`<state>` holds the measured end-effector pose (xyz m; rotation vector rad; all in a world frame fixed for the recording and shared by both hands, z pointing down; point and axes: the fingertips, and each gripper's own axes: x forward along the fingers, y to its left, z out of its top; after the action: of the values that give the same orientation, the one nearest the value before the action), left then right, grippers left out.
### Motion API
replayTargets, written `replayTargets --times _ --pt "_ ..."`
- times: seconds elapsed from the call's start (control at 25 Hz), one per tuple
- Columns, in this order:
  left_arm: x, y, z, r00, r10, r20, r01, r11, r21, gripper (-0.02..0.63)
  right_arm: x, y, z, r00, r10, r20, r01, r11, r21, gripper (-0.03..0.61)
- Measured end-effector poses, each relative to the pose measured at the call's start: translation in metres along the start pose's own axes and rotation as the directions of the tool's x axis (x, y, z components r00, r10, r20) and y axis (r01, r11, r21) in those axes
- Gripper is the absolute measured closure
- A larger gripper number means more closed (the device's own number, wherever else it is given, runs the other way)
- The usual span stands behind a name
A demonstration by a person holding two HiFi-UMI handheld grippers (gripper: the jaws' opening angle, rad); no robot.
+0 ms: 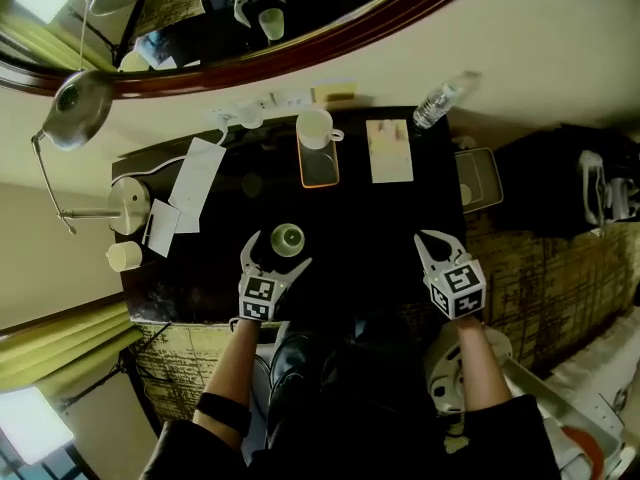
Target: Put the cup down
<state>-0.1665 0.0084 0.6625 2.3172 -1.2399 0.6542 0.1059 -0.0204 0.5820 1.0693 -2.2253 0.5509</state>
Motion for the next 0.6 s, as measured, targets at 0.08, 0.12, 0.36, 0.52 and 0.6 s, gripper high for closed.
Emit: replayTargets --times 0.08,0.12,0.36,0.52,0.6 --pt "0.009 0.003 -0.005 1.0 0.005 -0.007 -0.005 1.0 0.008 0.067 0.005 -0.001 -0.005 1.0 -0.002 -0.003 0.002 1.0 -0.004 0.568" --pt "0.013 0.003 -0.006 1.0 0.006 -0.009 -0.006 1.0 0.014 0.067 0.006 -0.001 -0.008 1.0 -0.002 -0.008 0.002 1.0 -0.005 0.568" --pt "0.025 0.005 -0.009 0.999 0.023 0.024 -0.024 0.999 0.03 0.143 0.017 0.005 -0.024 1.0 0.017 -0.023 -0.017 1.0 0.008 0.568" --pt "0.026 0.005 -0.001 0.998 0.055 0.038 -0.056 0.998 0.031 0.232 0.02 0.009 -0.039 0.999 0.033 -0.032 -0.033 0.999 0.024 0.566" --pt "0.027 0.005 0.0 0.998 0.058 0.039 -0.059 0.998 0.038 0.236 0.021 0.012 -0.046 0.999 0.038 -0.035 -0.037 0.999 0.033 0.566"
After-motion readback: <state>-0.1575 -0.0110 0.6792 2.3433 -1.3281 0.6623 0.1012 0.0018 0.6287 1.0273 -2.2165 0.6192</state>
